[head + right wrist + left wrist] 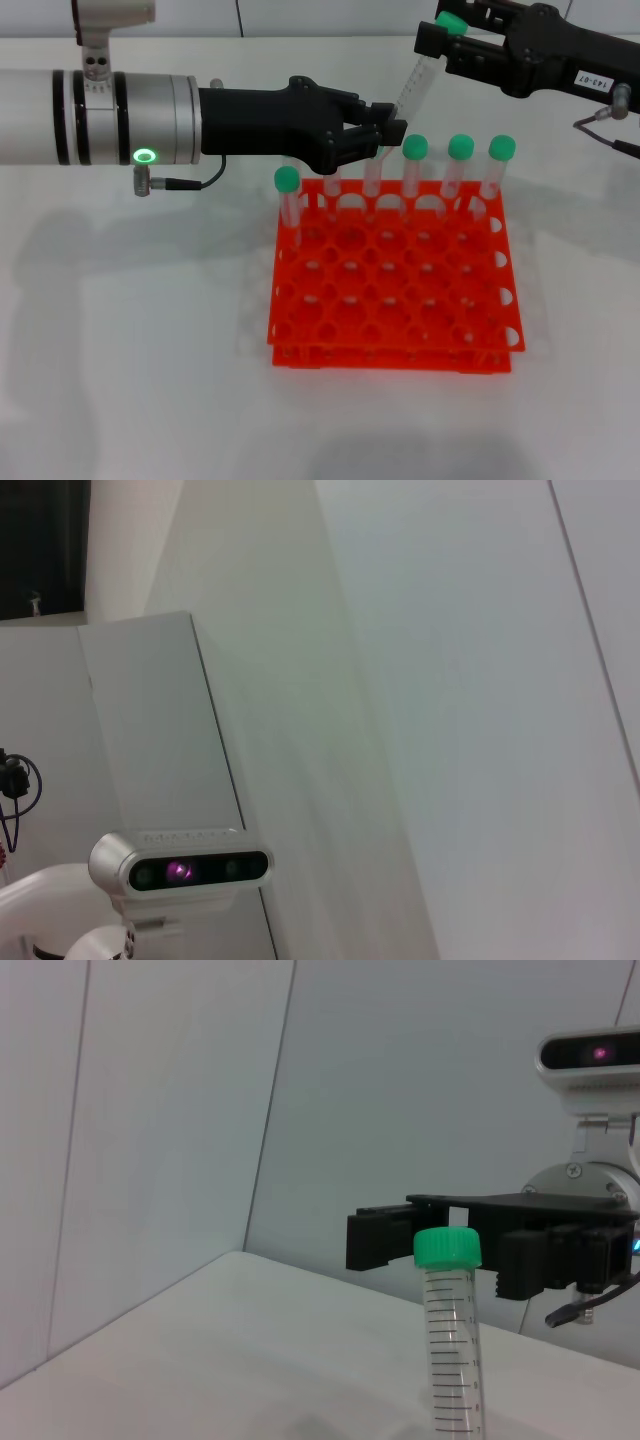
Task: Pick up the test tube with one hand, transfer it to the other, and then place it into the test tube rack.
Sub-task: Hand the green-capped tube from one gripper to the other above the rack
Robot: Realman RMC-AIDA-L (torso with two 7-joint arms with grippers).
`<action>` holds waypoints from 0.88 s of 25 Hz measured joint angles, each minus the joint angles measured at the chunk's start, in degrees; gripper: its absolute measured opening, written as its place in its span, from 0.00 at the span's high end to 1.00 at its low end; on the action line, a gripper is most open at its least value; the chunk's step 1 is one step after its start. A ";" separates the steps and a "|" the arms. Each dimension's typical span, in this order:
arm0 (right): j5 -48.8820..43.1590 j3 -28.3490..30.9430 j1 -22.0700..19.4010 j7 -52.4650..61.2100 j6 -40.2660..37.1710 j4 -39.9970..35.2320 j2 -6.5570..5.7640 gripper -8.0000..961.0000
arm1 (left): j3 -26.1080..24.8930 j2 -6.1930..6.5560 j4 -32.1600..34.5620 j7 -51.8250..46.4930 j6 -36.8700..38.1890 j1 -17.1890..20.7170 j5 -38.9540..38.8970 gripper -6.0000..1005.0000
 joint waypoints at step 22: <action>0.33 0.52 -0.41 -0.25 0.02 -0.01 -0.14 0.40 | -0.41 0.05 0.44 0.08 0.10 0.10 -0.12 0.80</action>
